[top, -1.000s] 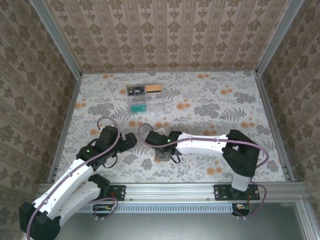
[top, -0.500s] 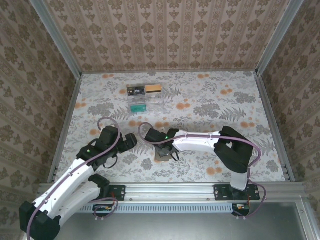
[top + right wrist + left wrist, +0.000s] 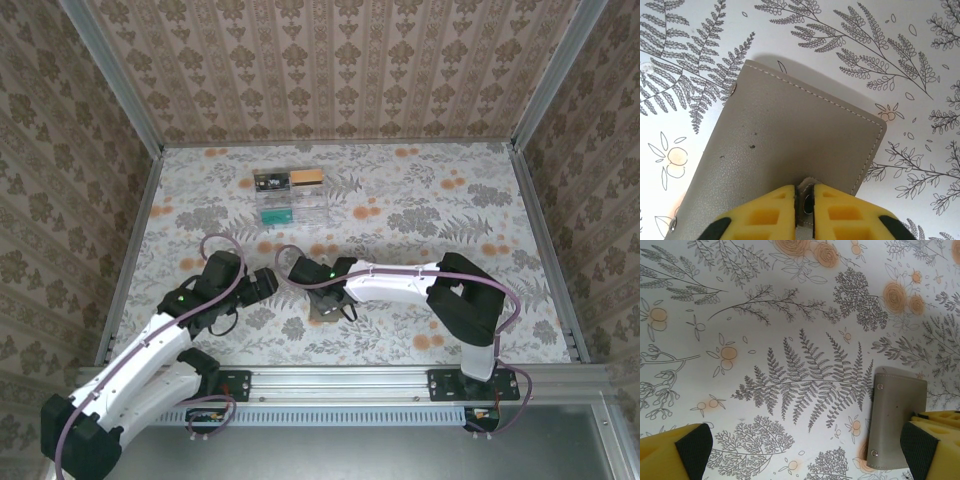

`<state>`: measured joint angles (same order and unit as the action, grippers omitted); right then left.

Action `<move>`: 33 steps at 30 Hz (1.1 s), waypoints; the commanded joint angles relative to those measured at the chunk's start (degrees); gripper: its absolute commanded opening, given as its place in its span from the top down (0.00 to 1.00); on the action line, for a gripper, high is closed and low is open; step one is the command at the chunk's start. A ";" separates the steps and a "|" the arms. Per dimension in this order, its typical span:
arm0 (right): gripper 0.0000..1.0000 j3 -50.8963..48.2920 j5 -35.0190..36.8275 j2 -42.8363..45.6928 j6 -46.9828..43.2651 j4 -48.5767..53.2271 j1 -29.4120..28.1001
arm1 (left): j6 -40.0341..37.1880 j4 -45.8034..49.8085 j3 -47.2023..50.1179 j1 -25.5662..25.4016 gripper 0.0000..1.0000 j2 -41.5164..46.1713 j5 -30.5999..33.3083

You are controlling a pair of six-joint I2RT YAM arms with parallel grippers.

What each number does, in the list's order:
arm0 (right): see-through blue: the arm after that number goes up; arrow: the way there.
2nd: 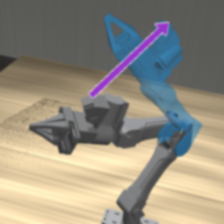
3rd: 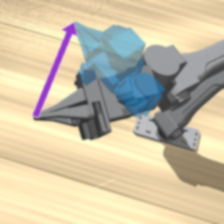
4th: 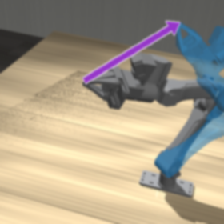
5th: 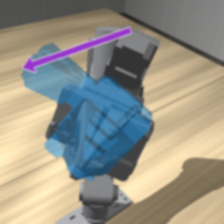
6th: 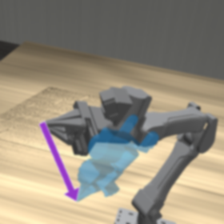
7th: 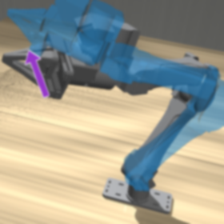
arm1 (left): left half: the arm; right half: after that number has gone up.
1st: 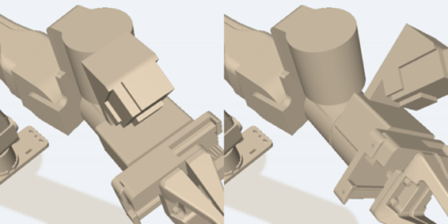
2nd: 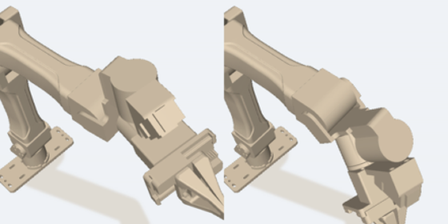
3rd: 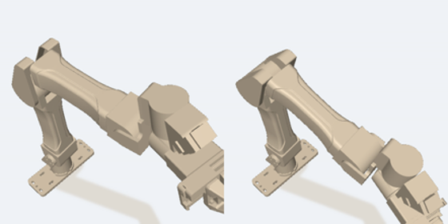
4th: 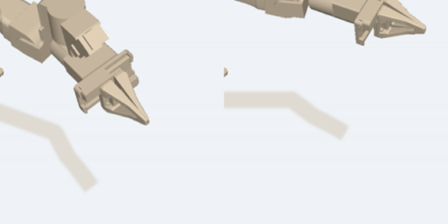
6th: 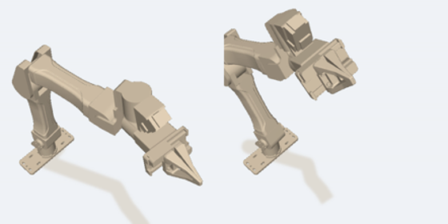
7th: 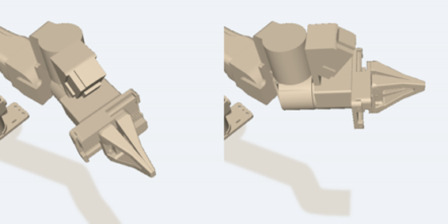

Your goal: Take the credit cards out of the card holder

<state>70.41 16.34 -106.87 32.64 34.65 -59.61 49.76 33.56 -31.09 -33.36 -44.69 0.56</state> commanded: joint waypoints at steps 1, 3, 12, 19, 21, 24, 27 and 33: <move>0.96 0.00 -0.79 -0.26 -0.12 0.64 -0.06 | -0.16 -2.09 -1.04 -0.39 0.01 -1.00 -2.74; 1.00 -0.02 -0.87 0.33 -0.28 0.40 -0.06 | -0.18 -4.15 -0.94 -0.47 0.09 -1.96 -5.14; 1.00 -2.44 -2.48 5.72 -0.74 -6.30 0.20 | 2.96 -16.70 -1.18 -0.81 0.69 -11.95 -16.08; 1.00 -4.70 -6.14 11.87 0.31 -10.99 2.27 | 1.12 -14.52 -5.28 -1.62 0.48 -16.79 -14.67; 1.00 -5.20 -7.82 14.14 0.54 -12.02 2.97 | 0.33 -12.43 -6.20 -1.53 0.44 -16.24 -12.97; 1.00 -6.09 -11.14 17.51 0.23 -14.64 3.43 | -0.53 -10.47 -6.99 -1.44 0.32 -14.78 -10.90; 1.00 -7.32 -13.36 20.35 0.48 -17.22 3.69 | -0.97 -9.58 -7.24 -1.27 0.24 -13.70 -10.27; 1.00 -10.95 -12.52 22.04 2.97 -16.95 6.45 | -0.82 -9.70 -7.04 -1.26 0.22 -14.80 -10.99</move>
<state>61.78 4.14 -85.73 33.67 18.02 -54.68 49.71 22.04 -36.88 -34.52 -59.16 -10.74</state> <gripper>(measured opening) 0.060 0.784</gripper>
